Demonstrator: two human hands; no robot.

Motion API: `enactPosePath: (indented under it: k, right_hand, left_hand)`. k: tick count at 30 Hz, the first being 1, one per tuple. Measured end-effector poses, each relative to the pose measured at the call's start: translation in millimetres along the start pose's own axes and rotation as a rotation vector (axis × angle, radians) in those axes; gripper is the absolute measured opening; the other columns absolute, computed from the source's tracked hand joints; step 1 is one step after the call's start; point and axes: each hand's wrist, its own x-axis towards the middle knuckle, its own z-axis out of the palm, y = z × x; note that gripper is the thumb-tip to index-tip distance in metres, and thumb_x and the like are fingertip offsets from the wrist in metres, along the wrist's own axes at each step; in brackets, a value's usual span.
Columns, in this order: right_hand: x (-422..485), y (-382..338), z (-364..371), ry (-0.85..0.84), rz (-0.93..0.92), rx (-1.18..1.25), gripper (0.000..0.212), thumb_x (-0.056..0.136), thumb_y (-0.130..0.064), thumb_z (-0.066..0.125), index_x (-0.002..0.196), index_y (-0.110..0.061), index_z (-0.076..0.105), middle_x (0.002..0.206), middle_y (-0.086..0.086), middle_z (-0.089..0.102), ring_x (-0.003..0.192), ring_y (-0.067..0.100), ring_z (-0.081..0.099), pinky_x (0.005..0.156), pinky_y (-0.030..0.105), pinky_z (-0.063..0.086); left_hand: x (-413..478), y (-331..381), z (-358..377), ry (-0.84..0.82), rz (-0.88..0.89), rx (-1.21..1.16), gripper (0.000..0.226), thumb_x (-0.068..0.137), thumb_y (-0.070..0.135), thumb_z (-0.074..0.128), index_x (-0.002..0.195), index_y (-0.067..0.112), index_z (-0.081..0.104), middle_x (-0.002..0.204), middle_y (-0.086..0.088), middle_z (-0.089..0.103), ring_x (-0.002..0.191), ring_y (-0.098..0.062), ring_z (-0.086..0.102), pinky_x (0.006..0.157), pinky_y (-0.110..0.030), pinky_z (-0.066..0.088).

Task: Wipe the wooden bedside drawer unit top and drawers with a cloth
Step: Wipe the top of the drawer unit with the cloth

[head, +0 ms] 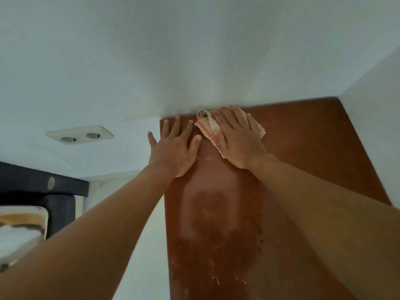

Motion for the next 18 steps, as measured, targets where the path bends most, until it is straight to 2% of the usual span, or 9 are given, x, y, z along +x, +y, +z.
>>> enactPosePath:
  k: [5, 10, 14, 18]
  right_hand:
    - [-0.3, 1.6, 2.0, -0.011, 0.008, -0.015, 0.060, 0.103, -0.047, 0.022, 0.160, -0.029, 0.026, 0.166, -0.006, 0.027, 0.156, 0.023, 0.015, 0.125, 0.052, 0.013]
    - [-2.8, 0.5, 0.9, -0.022, 0.014, 0.012, 0.065, 0.100, -0.049, 0.015, 0.161, -0.027, 0.024, 0.168, -0.004, 0.022, 0.157, 0.023, 0.011, 0.125, 0.051, 0.011]
    - [-24.9, -4.7, 6.6, -0.002, 0.034, 0.010, 0.063, 0.102, -0.046, 0.020, 0.162, -0.025, 0.024, 0.170, -0.004, 0.018, 0.158, 0.022, 0.009, 0.126, 0.051, 0.010]
    - [-65.8, -7.8, 9.6, 0.002, 0.017, 0.019, 0.062, 0.104, -0.045, 0.021, 0.162, -0.025, 0.022, 0.170, -0.004, 0.017, 0.158, 0.022, 0.010, 0.126, 0.051, 0.011]
  left_hand:
    - [1.1, 5.8, -0.4, -0.027, -0.021, 0.003, 0.067, 0.100, 0.065, 0.009, 0.162, 0.038, 0.009, 0.171, 0.003, -0.004, 0.157, -0.027, -0.006, 0.118, -0.069, -0.004]
    - [2.3, 6.8, -2.9, -0.044, -0.037, 0.017, 0.069, 0.099, 0.067, 0.005, 0.162, 0.039, 0.008, 0.171, 0.003, -0.005, 0.157, -0.028, -0.006, 0.116, -0.069, -0.008]
    - [1.9, 13.4, -4.2, -0.069, -0.072, 0.056, 0.071, 0.098, 0.069, 0.004, 0.162, 0.037, 0.006, 0.171, 0.001, -0.006, 0.157, -0.030, -0.006, 0.115, -0.070, -0.009]
    - [-5.4, 26.4, -9.4, -0.053, -0.077, 0.106, 0.078, 0.096, 0.071, 0.004, 0.162, 0.031, 0.014, 0.171, -0.002, 0.001, 0.157, -0.030, -0.006, 0.114, -0.072, -0.008]
